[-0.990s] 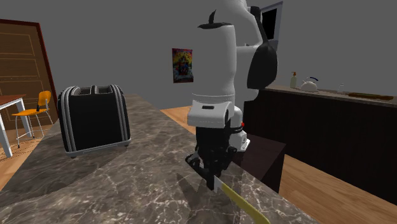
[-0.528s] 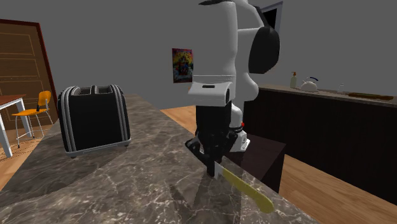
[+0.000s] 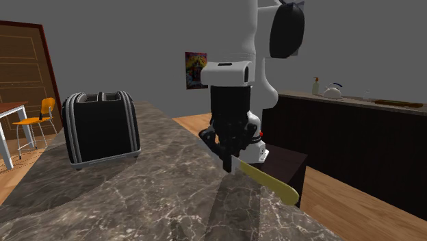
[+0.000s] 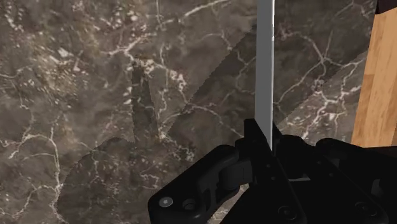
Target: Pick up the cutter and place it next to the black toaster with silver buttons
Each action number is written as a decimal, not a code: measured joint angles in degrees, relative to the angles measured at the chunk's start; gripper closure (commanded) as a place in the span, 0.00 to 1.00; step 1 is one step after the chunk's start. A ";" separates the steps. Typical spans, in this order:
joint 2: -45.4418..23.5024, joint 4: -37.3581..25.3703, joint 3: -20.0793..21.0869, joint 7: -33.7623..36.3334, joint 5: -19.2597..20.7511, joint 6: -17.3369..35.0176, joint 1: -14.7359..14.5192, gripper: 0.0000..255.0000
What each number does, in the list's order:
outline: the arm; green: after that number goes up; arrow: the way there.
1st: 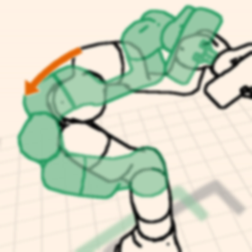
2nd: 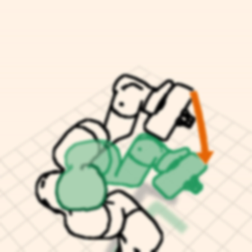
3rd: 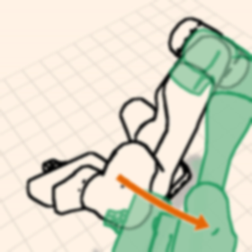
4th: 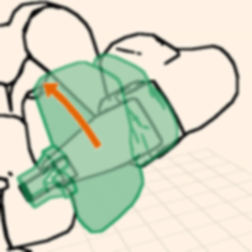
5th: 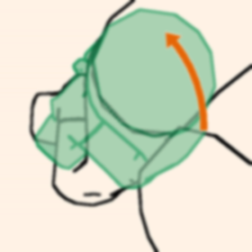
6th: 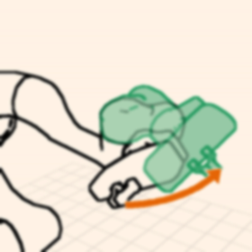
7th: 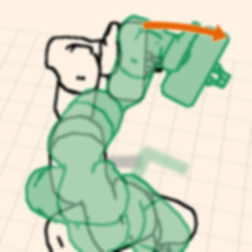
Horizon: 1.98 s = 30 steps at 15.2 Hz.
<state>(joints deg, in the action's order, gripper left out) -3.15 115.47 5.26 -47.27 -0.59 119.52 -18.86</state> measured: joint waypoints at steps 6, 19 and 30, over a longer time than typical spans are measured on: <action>1.49 -2.76 0.03 0.04 -0.14 -4.23 -0.02 1.00; 3.04 -11.00 -0.06 -0.07 -0.23 -14.04 0.08 1.00; 2.56 -20.17 -0.01 0.16 -0.17 -22.71 0.03 1.00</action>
<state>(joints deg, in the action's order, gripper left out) -0.59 95.30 5.24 -47.10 -0.76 96.81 -18.83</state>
